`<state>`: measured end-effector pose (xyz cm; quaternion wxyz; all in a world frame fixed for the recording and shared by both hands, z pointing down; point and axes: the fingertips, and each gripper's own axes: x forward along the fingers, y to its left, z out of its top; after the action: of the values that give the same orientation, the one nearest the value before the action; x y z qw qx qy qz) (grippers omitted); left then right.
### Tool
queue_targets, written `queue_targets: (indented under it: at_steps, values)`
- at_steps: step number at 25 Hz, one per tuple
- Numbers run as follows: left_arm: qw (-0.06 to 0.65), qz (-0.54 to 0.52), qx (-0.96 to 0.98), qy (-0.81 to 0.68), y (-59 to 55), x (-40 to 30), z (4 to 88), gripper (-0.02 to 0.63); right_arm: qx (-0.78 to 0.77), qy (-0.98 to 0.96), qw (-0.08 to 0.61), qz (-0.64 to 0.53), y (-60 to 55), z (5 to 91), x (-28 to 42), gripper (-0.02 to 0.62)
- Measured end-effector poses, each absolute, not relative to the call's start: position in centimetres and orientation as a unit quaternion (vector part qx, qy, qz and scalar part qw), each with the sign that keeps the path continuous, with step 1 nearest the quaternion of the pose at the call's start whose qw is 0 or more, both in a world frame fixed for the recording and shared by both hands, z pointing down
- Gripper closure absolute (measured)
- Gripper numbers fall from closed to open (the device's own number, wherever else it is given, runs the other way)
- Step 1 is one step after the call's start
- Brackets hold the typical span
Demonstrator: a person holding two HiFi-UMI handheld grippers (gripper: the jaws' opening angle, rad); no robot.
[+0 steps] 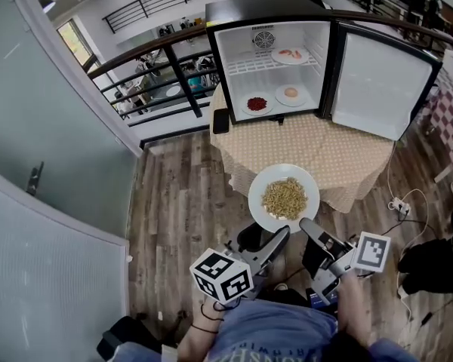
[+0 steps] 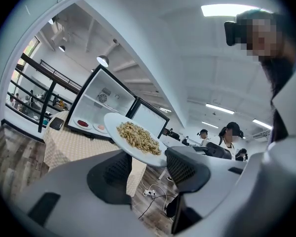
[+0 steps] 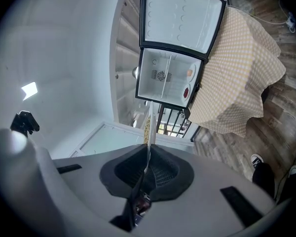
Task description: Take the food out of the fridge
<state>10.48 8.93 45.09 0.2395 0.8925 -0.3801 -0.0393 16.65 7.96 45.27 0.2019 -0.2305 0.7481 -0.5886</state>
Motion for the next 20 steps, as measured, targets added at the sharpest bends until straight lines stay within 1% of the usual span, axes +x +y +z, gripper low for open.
queue_targets:
  at_steps: [7, 20]
  values:
    - [0.241, -0.033, 0.890, -0.385, 12.0, 9.2, 45.6, 0.383, -0.225, 0.750, 0.207, -0.587, 10.9, 45.8, 15.4, 0.571]
    - [0.259, -0.044, 0.884, -0.387, 12.7, 8.6, 46.1, 0.383, -0.235, 0.754, 0.183, -0.586, 11.6, 46.1, 14.7, 0.569]
